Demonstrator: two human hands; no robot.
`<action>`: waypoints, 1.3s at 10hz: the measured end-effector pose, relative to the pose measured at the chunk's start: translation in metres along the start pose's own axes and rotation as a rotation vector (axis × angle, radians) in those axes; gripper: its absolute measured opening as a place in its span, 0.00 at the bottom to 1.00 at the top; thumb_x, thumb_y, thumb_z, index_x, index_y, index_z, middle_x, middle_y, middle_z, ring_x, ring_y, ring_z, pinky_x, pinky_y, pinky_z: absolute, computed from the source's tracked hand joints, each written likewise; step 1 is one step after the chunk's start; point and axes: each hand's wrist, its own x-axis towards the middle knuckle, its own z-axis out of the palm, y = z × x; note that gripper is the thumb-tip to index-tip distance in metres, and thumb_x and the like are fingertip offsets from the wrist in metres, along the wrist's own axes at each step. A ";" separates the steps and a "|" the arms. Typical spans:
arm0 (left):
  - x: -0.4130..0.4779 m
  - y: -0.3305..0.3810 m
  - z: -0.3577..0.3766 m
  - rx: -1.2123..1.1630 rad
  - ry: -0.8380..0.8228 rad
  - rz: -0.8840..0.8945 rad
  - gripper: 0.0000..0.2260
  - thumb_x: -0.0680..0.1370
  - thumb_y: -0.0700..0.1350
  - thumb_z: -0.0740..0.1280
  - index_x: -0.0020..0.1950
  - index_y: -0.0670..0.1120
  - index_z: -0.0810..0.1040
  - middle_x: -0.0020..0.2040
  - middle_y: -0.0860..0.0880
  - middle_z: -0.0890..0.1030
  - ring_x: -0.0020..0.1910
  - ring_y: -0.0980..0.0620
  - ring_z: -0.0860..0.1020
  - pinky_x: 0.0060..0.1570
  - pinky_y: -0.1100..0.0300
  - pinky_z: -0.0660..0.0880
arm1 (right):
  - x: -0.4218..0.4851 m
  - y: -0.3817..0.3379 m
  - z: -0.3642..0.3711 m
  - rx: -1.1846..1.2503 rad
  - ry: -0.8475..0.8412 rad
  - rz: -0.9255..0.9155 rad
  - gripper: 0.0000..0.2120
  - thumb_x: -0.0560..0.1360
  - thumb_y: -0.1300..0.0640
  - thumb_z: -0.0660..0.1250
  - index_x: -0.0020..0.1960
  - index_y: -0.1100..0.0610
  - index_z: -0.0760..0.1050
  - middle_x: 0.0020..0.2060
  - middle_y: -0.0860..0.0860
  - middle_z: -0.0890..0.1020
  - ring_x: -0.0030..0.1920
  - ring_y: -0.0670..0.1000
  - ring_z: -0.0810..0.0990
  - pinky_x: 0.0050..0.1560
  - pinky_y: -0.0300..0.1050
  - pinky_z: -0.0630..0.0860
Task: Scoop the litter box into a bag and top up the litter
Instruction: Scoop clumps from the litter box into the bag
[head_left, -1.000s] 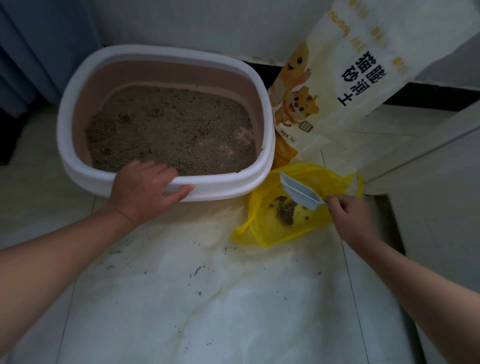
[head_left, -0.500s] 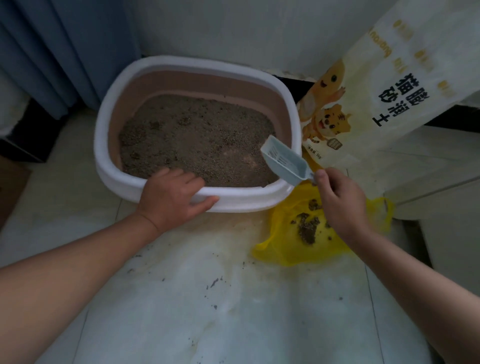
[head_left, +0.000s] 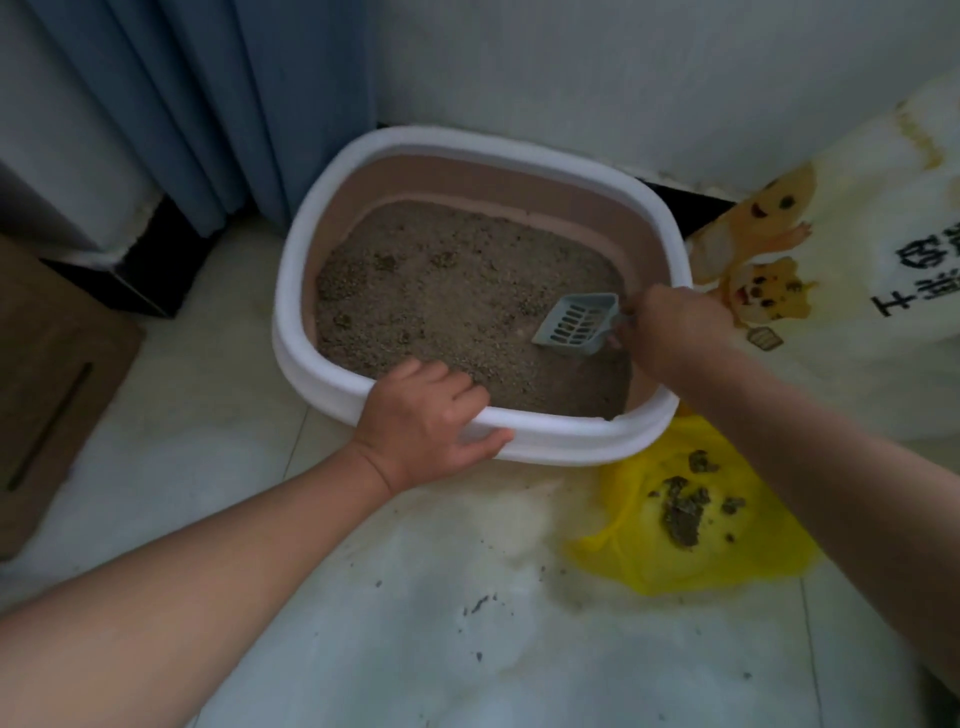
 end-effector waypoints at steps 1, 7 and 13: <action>0.000 0.000 0.001 0.000 0.016 0.000 0.19 0.78 0.62 0.65 0.36 0.48 0.75 0.33 0.49 0.74 0.33 0.46 0.73 0.36 0.54 0.66 | 0.020 -0.007 0.001 0.020 0.012 -0.028 0.10 0.80 0.49 0.63 0.55 0.52 0.80 0.40 0.53 0.81 0.35 0.55 0.76 0.31 0.44 0.69; 0.002 -0.001 0.004 -0.063 0.042 -0.029 0.20 0.79 0.62 0.64 0.35 0.48 0.75 0.34 0.49 0.76 0.34 0.47 0.73 0.36 0.54 0.65 | 0.087 -0.125 -0.005 0.405 -0.018 -0.295 0.15 0.81 0.48 0.62 0.66 0.47 0.78 0.49 0.51 0.85 0.41 0.52 0.81 0.43 0.46 0.80; 0.001 -0.001 0.005 -0.106 0.078 -0.049 0.18 0.78 0.60 0.66 0.37 0.48 0.77 0.35 0.50 0.77 0.35 0.47 0.73 0.37 0.53 0.64 | 0.069 -0.203 0.001 0.719 -0.032 -0.277 0.17 0.82 0.54 0.61 0.70 0.55 0.73 0.58 0.55 0.82 0.55 0.58 0.80 0.52 0.48 0.75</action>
